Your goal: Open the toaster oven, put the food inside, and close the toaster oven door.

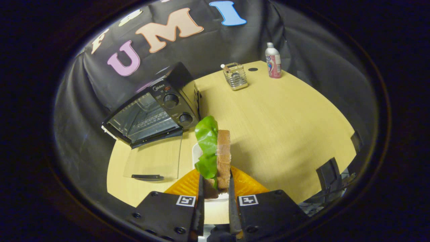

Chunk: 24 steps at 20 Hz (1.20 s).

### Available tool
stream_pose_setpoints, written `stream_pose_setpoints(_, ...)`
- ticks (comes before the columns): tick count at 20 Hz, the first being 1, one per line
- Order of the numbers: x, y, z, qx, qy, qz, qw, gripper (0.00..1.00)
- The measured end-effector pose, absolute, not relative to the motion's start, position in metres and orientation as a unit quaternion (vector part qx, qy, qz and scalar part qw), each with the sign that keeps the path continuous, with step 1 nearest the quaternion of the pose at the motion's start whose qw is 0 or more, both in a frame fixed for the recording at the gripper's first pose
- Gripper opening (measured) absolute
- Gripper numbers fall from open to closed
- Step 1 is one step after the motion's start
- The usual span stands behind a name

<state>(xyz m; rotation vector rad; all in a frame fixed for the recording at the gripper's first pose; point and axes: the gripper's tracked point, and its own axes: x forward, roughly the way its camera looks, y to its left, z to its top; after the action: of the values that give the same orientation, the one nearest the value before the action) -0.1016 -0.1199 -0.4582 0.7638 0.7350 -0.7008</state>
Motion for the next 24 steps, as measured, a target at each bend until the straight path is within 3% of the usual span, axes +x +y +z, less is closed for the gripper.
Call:
stream_pose_setpoints(2,-0.099,-0.116,-0.448,0.348,0.339,-0.321,0.813,0.32)
stream_pose_setpoints(3,-0.098,-0.115,-0.443,0.346,0.335,-0.321,0.815,0.25)
stream_pose_setpoints(10,-0.08,-0.106,-0.364,0.408,0.215,-0.349,0.816,0.25)
stream_pose_setpoints(15,-0.004,-0.072,-0.329,0.573,0.056,-0.316,0.755,0.25)
stream_pose_setpoints(24,0.13,-0.028,-0.388,0.662,0.019,-0.336,0.669,0.25)
